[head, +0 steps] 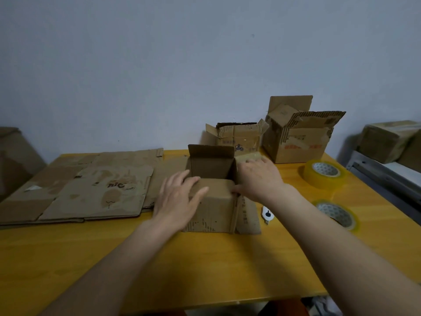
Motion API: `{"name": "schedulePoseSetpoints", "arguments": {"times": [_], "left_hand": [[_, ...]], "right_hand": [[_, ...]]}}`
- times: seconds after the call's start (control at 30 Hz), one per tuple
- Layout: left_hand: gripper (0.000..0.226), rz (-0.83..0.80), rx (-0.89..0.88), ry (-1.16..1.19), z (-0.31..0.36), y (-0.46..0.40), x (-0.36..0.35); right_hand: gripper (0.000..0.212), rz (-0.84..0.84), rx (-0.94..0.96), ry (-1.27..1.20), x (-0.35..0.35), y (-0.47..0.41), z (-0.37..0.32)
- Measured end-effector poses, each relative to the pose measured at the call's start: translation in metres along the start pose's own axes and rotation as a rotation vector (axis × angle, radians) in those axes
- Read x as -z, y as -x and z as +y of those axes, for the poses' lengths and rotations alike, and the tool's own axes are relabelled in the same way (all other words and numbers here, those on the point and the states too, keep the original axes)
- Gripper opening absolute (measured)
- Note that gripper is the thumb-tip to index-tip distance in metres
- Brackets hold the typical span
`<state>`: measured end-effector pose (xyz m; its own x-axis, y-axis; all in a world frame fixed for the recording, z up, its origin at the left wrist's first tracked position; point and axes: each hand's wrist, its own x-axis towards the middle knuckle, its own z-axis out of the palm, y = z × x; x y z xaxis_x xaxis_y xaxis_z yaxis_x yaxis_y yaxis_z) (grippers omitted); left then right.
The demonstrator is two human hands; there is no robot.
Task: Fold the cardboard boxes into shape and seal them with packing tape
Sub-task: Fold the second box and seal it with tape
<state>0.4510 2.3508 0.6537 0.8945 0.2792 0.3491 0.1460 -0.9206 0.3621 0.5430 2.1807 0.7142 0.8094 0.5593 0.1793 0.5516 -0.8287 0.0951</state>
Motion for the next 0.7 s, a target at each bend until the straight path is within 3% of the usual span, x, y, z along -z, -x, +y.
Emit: {"name": "schedulePoseSetpoints", "arguments": {"times": [0.1, 0.17, 0.3, 0.47, 0.57, 0.63, 0.7], "left_hand": [[0.08, -0.054, 0.024, -0.15, -0.001, 0.005, -0.007], [0.085, -0.054, 0.038, -0.184, -0.001, 0.005, -0.01], [0.094, -0.056, 0.034, -0.199, -0.004, 0.005, -0.009], [0.102, -0.053, 0.039, -0.195, -0.002, 0.006, -0.008], [0.101, 0.109, 0.137, -0.171, 0.001, 0.007, -0.003], [0.103, 0.374, 0.288, 0.073, 0.0, 0.008, 0.004], [0.103, 0.536, 0.381, 0.556, -0.001, 0.009, 0.011]], "right_hand": [[0.106, -0.056, -0.085, -0.344, 0.003, -0.019, -0.014], [0.117, -0.043, -0.093, -0.43, 0.006, -0.029, -0.017], [0.108, -0.149, 0.034, -0.493, 0.006, -0.038, -0.01], [0.083, -0.297, 0.127, -0.182, -0.009, -0.031, -0.005], [0.076, -0.284, 0.133, -0.151, -0.018, -0.026, -0.007], [0.075, -0.272, 0.134, -0.16, -0.021, -0.025, -0.006], [0.074, -0.275, 0.13, -0.169, -0.023, -0.025, -0.004]]}}
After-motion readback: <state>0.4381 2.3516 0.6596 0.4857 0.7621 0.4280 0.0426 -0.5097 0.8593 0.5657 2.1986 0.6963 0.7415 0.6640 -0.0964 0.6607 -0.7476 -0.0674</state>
